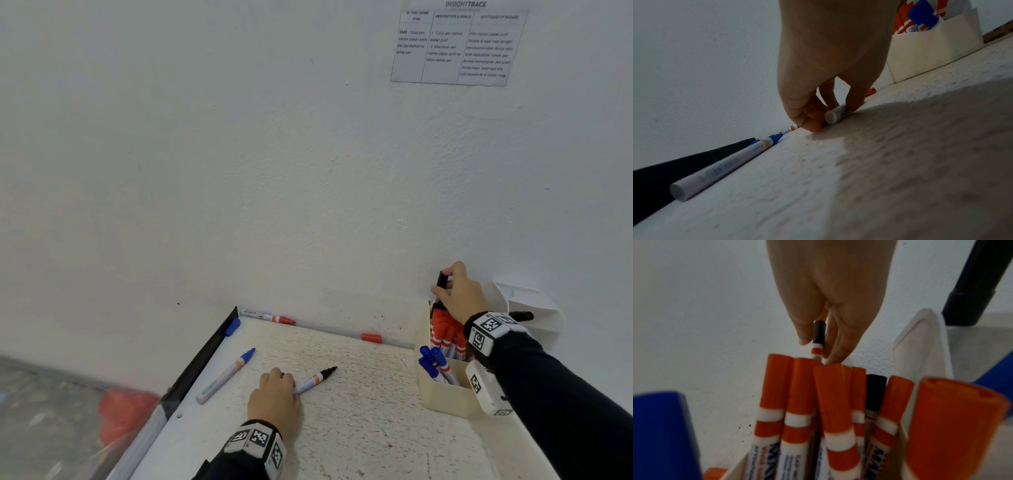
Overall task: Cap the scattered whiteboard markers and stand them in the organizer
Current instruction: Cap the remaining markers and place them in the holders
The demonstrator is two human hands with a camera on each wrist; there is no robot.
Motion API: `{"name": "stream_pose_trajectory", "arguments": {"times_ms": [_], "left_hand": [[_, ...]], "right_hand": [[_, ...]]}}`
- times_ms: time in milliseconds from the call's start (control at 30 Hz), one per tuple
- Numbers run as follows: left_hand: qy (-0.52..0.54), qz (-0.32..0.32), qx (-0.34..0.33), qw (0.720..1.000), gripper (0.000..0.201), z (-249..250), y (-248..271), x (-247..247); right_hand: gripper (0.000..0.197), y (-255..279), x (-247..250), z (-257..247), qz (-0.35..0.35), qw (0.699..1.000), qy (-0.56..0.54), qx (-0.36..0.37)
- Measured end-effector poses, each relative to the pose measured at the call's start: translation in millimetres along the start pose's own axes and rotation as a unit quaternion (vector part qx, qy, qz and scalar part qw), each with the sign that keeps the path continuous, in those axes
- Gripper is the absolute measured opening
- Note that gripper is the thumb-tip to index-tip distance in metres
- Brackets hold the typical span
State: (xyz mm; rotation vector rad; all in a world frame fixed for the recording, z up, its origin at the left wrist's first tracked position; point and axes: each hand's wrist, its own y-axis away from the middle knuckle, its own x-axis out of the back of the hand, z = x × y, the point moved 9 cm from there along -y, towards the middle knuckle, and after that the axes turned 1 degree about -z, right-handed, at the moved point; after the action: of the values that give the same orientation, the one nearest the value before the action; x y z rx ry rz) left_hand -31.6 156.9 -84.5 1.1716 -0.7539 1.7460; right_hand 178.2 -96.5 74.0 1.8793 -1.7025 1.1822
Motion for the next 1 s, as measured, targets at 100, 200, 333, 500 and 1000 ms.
{"name": "stream_pose_trajectory", "arguments": {"times_ms": [100, 200, 333, 500, 1000], "left_hand": [[0.003, -0.001, 0.002, 1.0, 0.027, -1, 0, -1], [-0.001, 0.001, 0.005, 1.0, 0.027, -1, 0, -1], [0.002, -0.001, 0.004, 1.0, 0.027, 0, 0, -2], [-0.004, -0.002, 0.003, 1.0, 0.027, 0, 0, -2], [-0.017, 0.003, 0.008, 1.0, 0.026, -1, 0, -2]], "right_hand": [[0.03, 0, -2, 1, 0.001, 1.0, 0.016, 0.0], [0.028, 0, -3, 3, 0.003, 0.999, 0.032, 0.002], [0.025, 1, -6, 4, -0.001, 0.999, 0.037, 0.003], [0.012, -3, -10, 6, 0.006, 0.999, 0.033, 0.009], [0.014, -9, -22, 4, 0.001, 0.992, 0.124, 0.031]]}}
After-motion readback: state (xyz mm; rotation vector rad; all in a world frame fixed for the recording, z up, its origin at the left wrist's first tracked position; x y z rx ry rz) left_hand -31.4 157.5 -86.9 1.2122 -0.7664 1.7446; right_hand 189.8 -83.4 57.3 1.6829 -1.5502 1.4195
